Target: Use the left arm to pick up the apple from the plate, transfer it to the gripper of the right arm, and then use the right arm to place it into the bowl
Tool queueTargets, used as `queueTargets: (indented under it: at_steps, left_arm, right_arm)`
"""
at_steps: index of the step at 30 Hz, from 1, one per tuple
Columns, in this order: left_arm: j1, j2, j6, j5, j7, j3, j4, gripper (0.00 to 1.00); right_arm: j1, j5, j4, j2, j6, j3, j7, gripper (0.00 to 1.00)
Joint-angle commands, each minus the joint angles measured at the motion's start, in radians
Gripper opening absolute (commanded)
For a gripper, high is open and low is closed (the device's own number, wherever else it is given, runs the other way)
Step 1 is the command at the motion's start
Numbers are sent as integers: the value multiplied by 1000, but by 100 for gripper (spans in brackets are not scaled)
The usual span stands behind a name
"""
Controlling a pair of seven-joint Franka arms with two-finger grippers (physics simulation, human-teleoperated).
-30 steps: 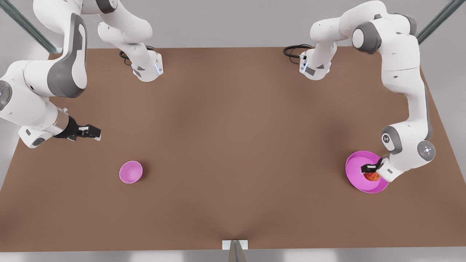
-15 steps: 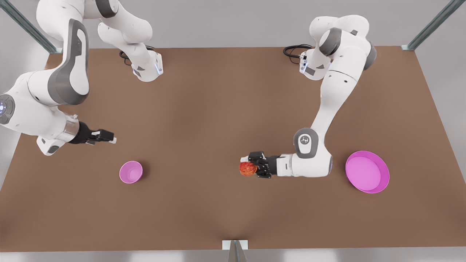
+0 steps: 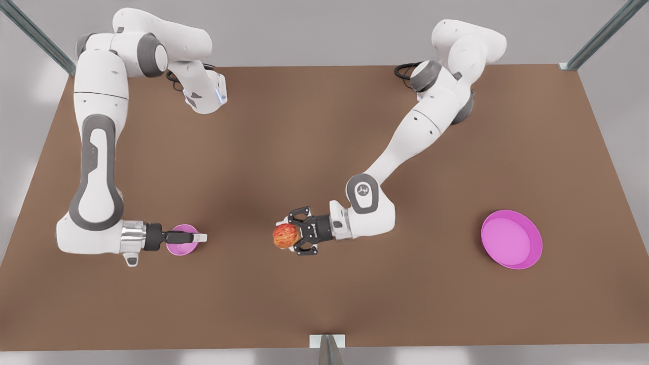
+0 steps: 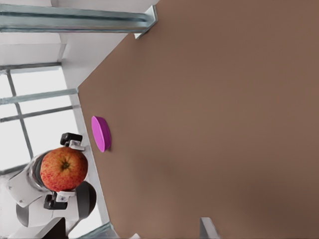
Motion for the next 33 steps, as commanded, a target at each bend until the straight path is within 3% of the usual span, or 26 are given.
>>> queueTargets:
  at_steps: [1,4,7,11,33]
  left_arm:
    - [-8,6,92,-5,604,-4,11,74]
    - [-23,11,122,-5,604,-6,14,74]
    - [-34,14,135,-8,603,-6,20,74]
    - [-48,28,165,-15,603,-27,20,74]
    - [-77,43,211,-15,597,-34,46,74]
  right_arm:
    - [5,67,-1,7,5,2,-358,100]
    - [0,69,-3,10,7,17,-368,100]
    - [-2,286,-12,45,-18,20,-496,100]
    - [8,293,101,136,-1,114,-433,100]
    - [138,356,149,213,128,142,-467,100]
